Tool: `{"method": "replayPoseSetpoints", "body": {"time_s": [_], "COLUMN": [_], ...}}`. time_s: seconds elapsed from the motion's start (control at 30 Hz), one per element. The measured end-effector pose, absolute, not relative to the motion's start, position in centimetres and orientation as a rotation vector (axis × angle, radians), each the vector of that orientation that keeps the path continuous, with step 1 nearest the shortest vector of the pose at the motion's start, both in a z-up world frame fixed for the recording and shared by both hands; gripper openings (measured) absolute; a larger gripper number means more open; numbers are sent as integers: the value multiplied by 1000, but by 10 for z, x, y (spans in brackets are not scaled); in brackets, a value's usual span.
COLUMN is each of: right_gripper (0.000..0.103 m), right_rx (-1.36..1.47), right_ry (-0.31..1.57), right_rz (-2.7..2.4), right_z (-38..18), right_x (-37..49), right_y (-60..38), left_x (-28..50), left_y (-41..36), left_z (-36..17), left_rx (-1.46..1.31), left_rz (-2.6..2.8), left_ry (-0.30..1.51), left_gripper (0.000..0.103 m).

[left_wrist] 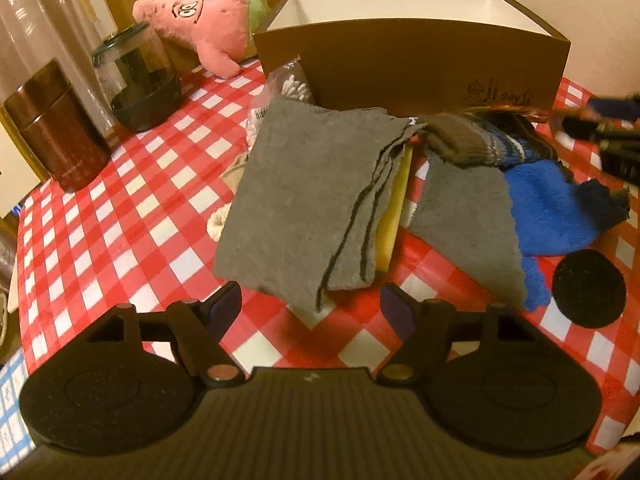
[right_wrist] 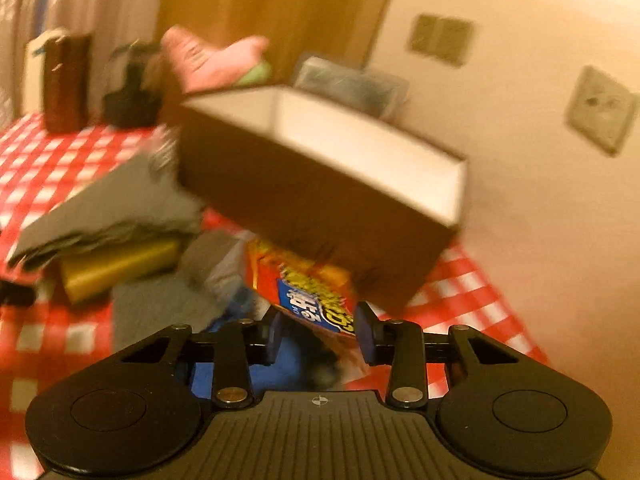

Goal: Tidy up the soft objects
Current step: 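Reach the right gripper to the orange printed packet and grasp it, then grasp the grey felt cloth with the left gripper while the right gripper lifts the packet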

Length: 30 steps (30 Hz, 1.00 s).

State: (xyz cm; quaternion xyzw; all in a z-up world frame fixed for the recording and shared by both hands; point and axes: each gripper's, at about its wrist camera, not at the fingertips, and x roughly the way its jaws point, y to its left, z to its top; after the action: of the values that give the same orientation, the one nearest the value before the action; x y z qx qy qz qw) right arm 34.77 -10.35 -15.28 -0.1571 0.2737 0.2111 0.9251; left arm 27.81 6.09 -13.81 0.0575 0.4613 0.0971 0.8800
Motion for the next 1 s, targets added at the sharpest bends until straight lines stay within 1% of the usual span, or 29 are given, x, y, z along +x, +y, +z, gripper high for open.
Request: {"method": "replayPoseSetpoints", "body": {"time_s": [0.07, 0.2, 0.27, 0.33, 0.4, 0.43, 0.5, 0.53, 0.6, 0.67, 0.73, 0.8, 0.83, 0.87, 0.9, 0.93, 1.0], "right_gripper": [38, 38, 37, 29, 19, 16, 8, 7, 6, 6, 5, 5, 5, 5, 5, 5, 5], "right_rx": [-343, -493, -549, -576, -590, -590, -574, -553, -502, -467, -443, -425, -411, -391, -370, -356, -331], "right_ry": [547, 550, 534, 544, 552, 551, 549, 551, 568, 587, 603, 622, 638, 657, 678, 692, 705], "right_rz": [411, 449, 459, 460, 460, 459, 461, 463, 463, 461, 458, 457, 454, 451, 451, 447, 443], "right_z": [-153, -169, -176, -181, -184, -185, -182, -180, -172, -167, -163, -161, -160, -161, -162, -164, -164], "right_x": [353, 362, 365, 369, 374, 373, 374, 374, 371, 371, 369, 368, 368, 369, 372, 372, 374], "right_y": [-103, -88, -83, -79, -76, -79, -83, -87, -93, -99, -103, -106, -108, -111, -113, -117, -122], "left_x": [279, 279, 279, 279, 279, 279, 279, 280, 281, 284, 287, 288, 290, 291, 291, 290, 288], "left_y": [61, 61, 60, 58, 55, 53, 49, 47, 46, 45, 45, 44, 43, 42, 41, 40, 38], "left_z": [-138, -140, -140, -141, -143, -144, -147, -149, -153, -154, -155, -157, -159, -160, -161, -160, -155], "left_rx": [132, 163, 184, 210, 249, 275, 329, 361, 397, 418, 442, 468, 484, 497, 512, 537, 570], "left_rz": [201, 202, 202, 198, 194, 194, 192, 192, 188, 177, 164, 154, 144, 137, 135, 133, 132], "left_ry": [960, 959, 957, 953, 948, 945, 933, 927, 926, 922, 912, 905, 908, 909, 907, 889, 862], "left_gripper": [75, 75, 75, 75, 75, 75, 75, 73, 65, 50, 44, 36, 25, 16, 14, 8, 7]}}
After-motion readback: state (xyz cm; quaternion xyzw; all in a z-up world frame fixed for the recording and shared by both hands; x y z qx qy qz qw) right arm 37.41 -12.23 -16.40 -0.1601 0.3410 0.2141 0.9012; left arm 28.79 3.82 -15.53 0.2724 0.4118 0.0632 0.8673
